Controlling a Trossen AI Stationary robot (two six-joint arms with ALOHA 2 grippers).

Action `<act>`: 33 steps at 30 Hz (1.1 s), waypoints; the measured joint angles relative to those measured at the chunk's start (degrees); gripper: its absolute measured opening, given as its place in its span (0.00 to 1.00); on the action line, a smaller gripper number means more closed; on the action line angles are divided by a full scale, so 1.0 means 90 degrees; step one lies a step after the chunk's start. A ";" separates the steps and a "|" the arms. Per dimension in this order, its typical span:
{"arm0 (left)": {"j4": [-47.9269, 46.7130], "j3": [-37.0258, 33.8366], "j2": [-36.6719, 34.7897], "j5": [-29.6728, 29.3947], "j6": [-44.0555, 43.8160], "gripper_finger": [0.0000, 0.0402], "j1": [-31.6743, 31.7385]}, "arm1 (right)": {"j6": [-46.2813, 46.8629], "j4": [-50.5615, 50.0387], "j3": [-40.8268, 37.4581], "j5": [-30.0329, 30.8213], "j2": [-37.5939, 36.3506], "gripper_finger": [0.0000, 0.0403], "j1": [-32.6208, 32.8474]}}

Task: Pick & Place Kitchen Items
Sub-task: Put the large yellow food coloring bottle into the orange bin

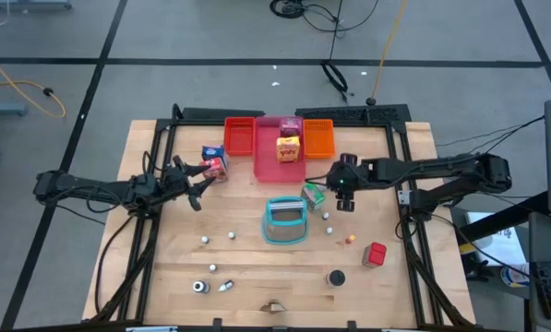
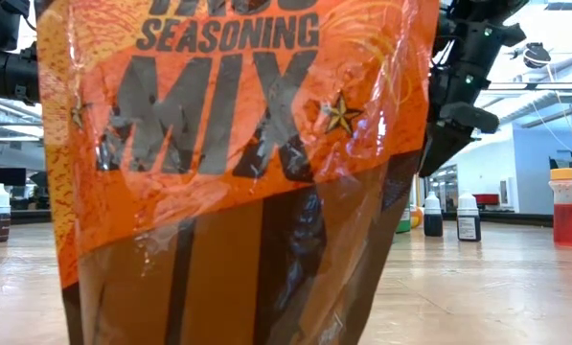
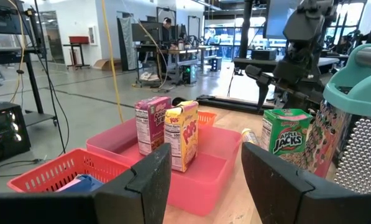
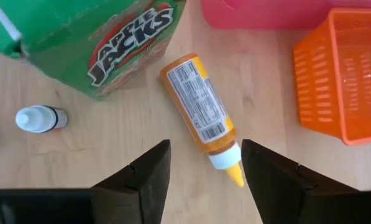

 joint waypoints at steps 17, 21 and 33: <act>-0.0005 -0.0001 0.0001 -0.0004 0.0016 0.49 0.0000 | -0.0565 0.0878 -0.0287 -0.0002 0.0689 0.58 -0.0313; -0.0013 -0.0002 0.0001 -0.0006 0.0020 0.49 -0.0001 | -0.0825 0.1013 -0.0287 0.0000 0.0891 0.59 -0.0406; -0.0039 0.0000 0.0001 -0.0008 0.0022 0.49 0.0001 | -0.0937 0.1128 -0.0272 -0.0006 0.1645 0.58 -0.0670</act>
